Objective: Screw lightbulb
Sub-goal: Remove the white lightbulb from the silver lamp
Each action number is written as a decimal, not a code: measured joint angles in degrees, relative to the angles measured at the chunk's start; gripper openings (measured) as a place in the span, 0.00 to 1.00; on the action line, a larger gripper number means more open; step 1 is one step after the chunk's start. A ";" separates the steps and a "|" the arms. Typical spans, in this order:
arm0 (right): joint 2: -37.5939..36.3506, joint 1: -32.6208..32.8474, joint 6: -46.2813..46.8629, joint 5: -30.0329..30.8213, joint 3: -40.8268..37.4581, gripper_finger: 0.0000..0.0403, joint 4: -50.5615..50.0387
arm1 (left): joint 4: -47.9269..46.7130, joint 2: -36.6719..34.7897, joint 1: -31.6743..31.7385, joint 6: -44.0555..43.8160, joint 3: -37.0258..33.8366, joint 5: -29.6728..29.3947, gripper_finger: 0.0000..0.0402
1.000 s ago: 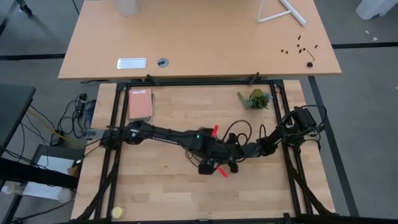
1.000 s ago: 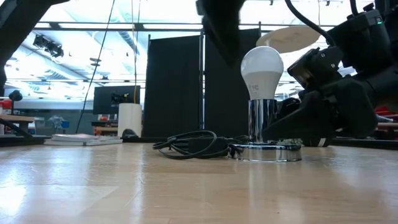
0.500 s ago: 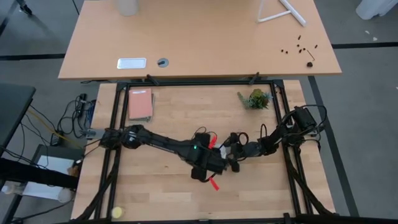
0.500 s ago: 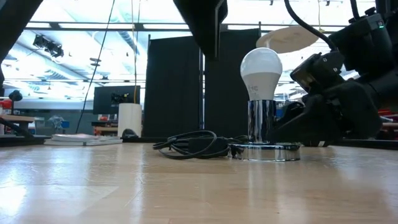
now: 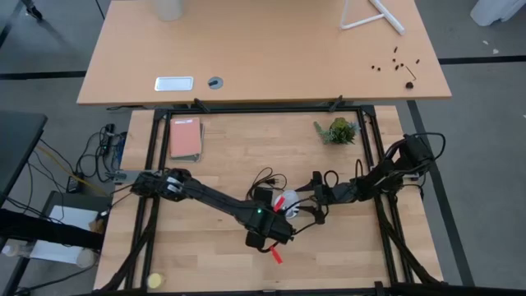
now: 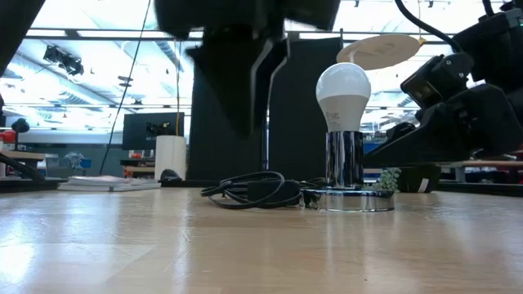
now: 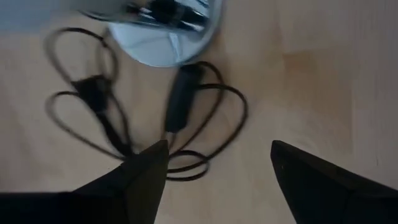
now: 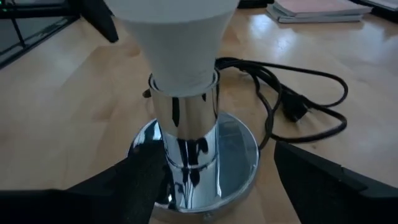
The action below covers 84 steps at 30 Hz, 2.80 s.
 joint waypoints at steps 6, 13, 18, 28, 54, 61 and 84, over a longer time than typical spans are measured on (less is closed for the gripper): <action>-0.10 -0.02 0.71 0.26 -0.82 0.77 -0.11 | 6.65 -1.90 -1.22 -0.48 -6.95 4.64 0.67; -0.10 -0.13 0.96 0.50 -0.84 0.76 -0.27 | 15.87 -7.61 -2.67 -2.95 -17.39 5.50 0.64; -0.10 -0.13 1.47 0.52 -0.82 0.76 -0.49 | 23.64 -17.27 -2.28 -5.73 -26.98 2.02 0.61; -0.10 -0.13 1.26 -0.04 4.69 0.76 -7.01 | 46.44 -36.64 -0.49 -10.38 -51.31 -5.95 0.61; 13.35 -12.10 -7.51 -11.03 18.59 0.67 -6.41 | 50.38 -38.87 -0.49 -9.33 -57.28 -8.98 0.60; 13.74 -13.69 -7.18 -13.60 20.34 0.67 -4.60 | 53.43 -38.85 -0.70 -11.03 -57.25 -9.02 0.61; 20.02 -14.80 -10.64 -18.14 25.56 0.66 4.99 | 56.12 -38.81 0.63 -12.34 -57.25 -9.67 0.61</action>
